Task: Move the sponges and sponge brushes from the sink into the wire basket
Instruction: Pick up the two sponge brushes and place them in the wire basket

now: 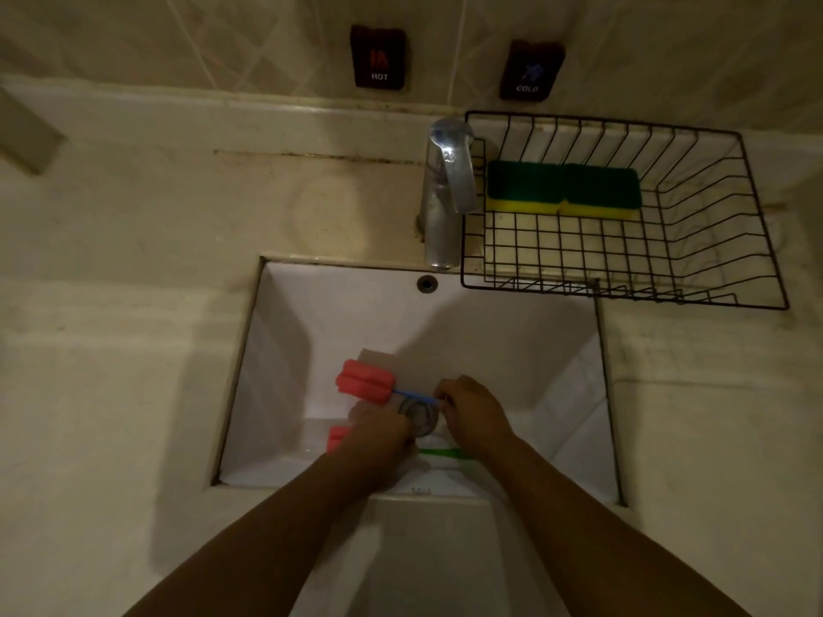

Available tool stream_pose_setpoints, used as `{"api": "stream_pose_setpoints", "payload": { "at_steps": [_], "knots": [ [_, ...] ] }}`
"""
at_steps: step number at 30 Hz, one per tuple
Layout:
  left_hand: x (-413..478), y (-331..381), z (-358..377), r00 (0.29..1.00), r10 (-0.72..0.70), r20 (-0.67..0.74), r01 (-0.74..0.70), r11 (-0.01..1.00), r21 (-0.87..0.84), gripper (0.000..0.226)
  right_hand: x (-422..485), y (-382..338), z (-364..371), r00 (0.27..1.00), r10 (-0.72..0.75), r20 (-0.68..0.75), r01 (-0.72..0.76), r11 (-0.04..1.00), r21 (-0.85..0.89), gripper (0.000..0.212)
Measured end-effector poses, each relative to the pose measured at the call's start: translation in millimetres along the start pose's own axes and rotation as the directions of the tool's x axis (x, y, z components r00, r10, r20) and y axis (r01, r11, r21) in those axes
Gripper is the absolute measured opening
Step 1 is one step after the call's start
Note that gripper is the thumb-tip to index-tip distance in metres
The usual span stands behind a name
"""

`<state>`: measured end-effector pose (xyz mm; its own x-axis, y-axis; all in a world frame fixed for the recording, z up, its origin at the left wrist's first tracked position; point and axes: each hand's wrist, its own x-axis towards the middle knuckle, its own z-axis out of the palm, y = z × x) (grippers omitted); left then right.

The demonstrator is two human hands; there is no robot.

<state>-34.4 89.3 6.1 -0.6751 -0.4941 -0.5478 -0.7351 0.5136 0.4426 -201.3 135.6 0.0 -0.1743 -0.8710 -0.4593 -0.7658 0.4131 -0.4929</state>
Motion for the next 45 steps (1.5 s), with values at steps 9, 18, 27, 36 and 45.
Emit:
{"api": "stream_pose_setpoints", "payload": {
  "at_steps": [9,18,27,36,45],
  "knots": [
    [-17,32,-51,0.985,0.155,-0.075,-0.154,0.988,0.023,0.014,-21,-10,-52,0.990,-0.089,-0.112,0.084,0.996,-0.041,0.013],
    [-44,63,-90,0.970,0.143,-0.195,-0.145,0.989,0.004,0.008,-46,-27,-95,0.967,-0.151,-0.207,0.131,0.986,-0.107,0.008],
    [-62,91,-136,0.908,0.236,-0.345,-0.218,0.972,0.091,0.009,-68,-48,-150,0.902,-0.219,-0.371,0.190,0.975,-0.114,0.006],
    [-71,111,-171,0.846,0.290,-0.448,-0.258,0.957,0.132,0.012,-75,-62,-198,0.864,-0.167,-0.475,0.158,0.986,-0.059,0.011],
    [-73,112,-172,0.837,0.305,-0.455,-0.269,0.952,0.143,0.016,-69,-58,-183,0.868,-0.152,-0.472,0.139,0.988,-0.062,0.020]
  ]
}}
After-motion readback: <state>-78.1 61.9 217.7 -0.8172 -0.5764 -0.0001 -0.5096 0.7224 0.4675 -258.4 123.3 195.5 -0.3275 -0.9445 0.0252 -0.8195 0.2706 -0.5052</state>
